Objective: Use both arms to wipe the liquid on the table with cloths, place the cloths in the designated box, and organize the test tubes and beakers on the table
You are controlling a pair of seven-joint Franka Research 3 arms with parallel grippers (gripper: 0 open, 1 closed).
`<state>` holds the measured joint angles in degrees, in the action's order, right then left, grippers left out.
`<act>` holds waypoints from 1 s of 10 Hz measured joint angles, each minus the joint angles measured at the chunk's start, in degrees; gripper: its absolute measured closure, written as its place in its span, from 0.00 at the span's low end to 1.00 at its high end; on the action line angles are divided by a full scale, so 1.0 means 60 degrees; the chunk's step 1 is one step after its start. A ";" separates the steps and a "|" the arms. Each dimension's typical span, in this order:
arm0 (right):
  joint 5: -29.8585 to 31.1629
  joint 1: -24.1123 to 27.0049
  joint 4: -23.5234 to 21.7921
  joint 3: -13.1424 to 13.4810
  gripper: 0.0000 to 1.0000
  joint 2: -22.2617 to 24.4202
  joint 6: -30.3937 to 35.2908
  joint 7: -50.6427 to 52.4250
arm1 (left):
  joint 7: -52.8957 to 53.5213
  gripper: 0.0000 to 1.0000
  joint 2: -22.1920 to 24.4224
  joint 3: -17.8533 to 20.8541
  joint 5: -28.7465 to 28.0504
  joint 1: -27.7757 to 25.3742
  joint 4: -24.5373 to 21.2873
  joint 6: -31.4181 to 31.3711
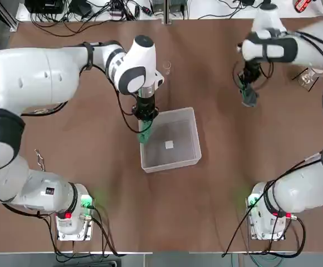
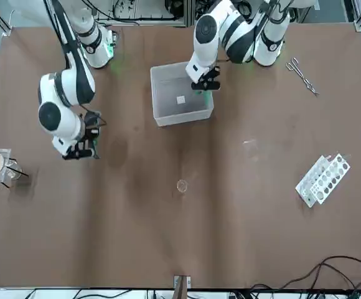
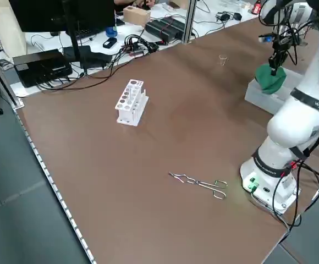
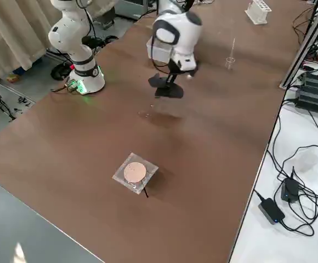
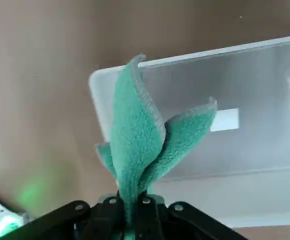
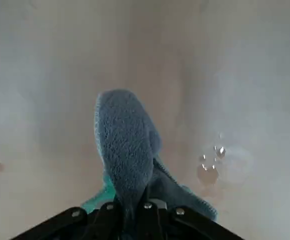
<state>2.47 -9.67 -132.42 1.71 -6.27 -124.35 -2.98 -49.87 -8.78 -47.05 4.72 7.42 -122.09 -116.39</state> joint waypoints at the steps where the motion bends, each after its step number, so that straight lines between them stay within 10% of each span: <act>1: 0.0000 0.0331 -0.0882 0.0003 0.89 0.0280 -0.0800 0.0236 | -0.0165 0.93 -0.0373 -0.0001 -0.0160 0.0013 0.0061 -0.0299; 6: 0.0000 0.1305 -0.3357 -0.0008 0.89 0.0371 -0.4692 0.1099 | -0.1449 0.90 -0.2388 0.0000 -0.1532 0.0217 0.0939 -0.0408; 10: -0.0006 0.1556 -0.3907 -0.0118 0.89 0.0006 -0.6489 0.1434 | -0.1490 0.35 -0.2391 -0.0001 -0.1533 0.0233 0.1072 -0.0202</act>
<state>2.44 -0.33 -155.86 1.01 -6.23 -163.28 5.63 -58.81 -23.13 -47.06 -4.48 8.82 -115.66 -117.60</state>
